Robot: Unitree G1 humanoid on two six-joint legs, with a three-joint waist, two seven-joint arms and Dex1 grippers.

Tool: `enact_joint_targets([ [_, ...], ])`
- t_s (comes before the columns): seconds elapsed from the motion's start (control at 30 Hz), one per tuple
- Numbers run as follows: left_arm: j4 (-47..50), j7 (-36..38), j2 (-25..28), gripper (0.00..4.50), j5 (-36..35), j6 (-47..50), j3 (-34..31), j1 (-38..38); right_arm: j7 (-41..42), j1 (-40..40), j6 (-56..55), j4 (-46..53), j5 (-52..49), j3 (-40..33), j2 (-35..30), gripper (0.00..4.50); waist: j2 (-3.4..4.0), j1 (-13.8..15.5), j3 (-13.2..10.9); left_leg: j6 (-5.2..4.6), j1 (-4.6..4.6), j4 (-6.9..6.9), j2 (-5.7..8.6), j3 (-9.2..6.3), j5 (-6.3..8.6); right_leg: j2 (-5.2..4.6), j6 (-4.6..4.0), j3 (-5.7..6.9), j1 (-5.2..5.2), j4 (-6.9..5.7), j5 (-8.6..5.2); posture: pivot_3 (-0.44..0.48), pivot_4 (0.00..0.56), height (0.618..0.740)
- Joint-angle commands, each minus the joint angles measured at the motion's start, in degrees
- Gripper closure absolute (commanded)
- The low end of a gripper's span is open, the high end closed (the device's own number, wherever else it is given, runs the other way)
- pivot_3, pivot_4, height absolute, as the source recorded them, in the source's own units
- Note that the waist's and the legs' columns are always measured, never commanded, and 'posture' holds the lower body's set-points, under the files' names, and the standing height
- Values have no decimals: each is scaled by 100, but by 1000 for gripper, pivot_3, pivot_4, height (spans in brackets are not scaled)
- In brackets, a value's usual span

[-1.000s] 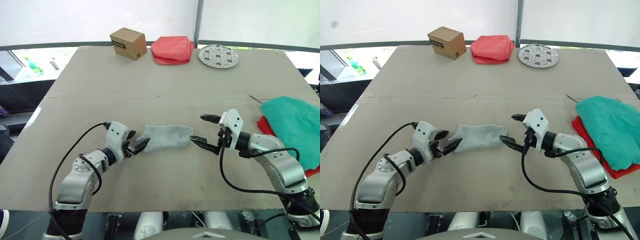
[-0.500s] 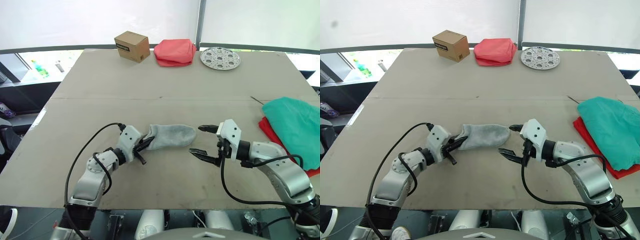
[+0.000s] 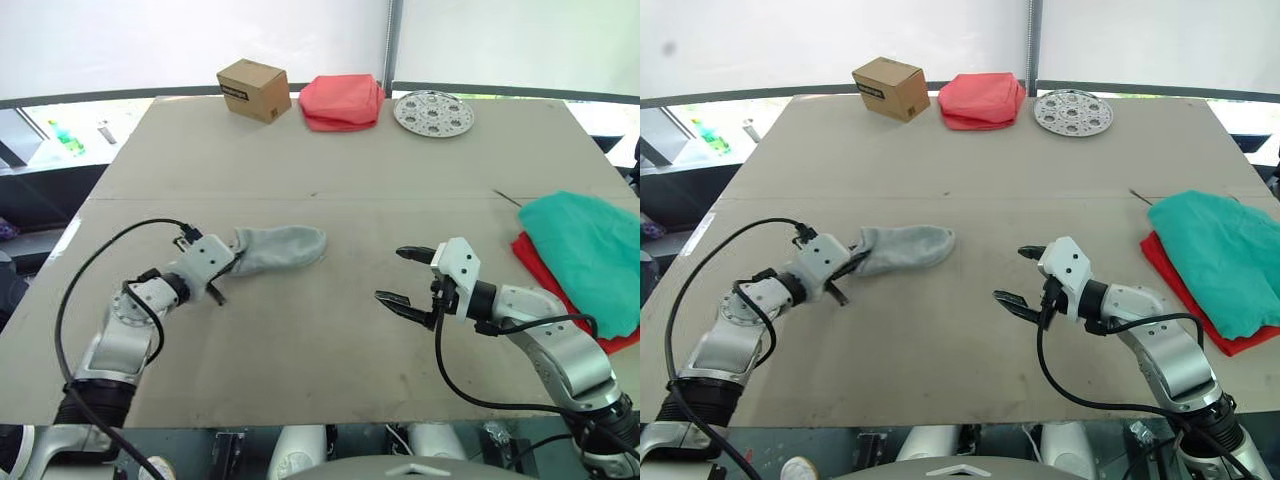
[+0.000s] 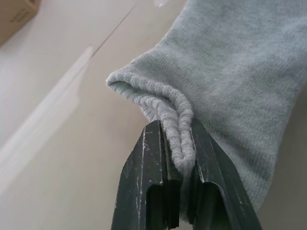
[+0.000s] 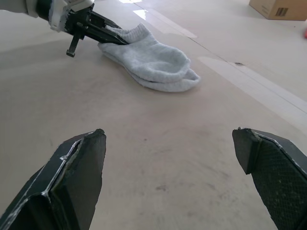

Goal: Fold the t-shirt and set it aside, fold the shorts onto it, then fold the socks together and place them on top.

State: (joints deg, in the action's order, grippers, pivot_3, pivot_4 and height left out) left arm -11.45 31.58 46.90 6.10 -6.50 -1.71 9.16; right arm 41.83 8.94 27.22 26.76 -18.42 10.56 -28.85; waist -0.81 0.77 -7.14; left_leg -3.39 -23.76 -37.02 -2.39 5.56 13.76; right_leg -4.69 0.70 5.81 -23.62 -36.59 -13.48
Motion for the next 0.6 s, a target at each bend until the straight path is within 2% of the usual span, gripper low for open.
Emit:
enact_joint_targets([
  [0.03,17,-434,312,4451,670,-403,-38,157,-1,28,-67,147,-71,-32,38,0,-1,5,-4,0,0,1,0,0,0,-2,-4,2,-2,4,-2,0,150,740],
  [0.13,118,-699,605,4451,1347,-503,95,400,49,6,-50,143,-93,8,38,0,-9,6,-15,0,-1,1,2,-1,0,-6,-11,4,-2,7,-6,0,150,740],
  [0.33,373,-221,885,4451,2074,-103,516,1173,97,-23,-64,119,-86,36,22,0,-10,8,-18,-1,-1,0,5,1,0,-11,-10,5,-1,6,-7,0,150,740],
  [0.53,336,188,787,4451,2620,104,1066,1948,82,-73,-93,130,-44,104,26,0,-12,-15,-19,-1,-1,0,1,9,-1,16,10,-1,3,3,3,0,150,740],
  [0.6,417,224,632,4451,3086,23,1475,2297,59,-144,-100,195,-44,50,-10,0,-12,1,-19,-1,0,0,-2,13,-1,41,19,-3,2,1,-1,0,150,740],
])
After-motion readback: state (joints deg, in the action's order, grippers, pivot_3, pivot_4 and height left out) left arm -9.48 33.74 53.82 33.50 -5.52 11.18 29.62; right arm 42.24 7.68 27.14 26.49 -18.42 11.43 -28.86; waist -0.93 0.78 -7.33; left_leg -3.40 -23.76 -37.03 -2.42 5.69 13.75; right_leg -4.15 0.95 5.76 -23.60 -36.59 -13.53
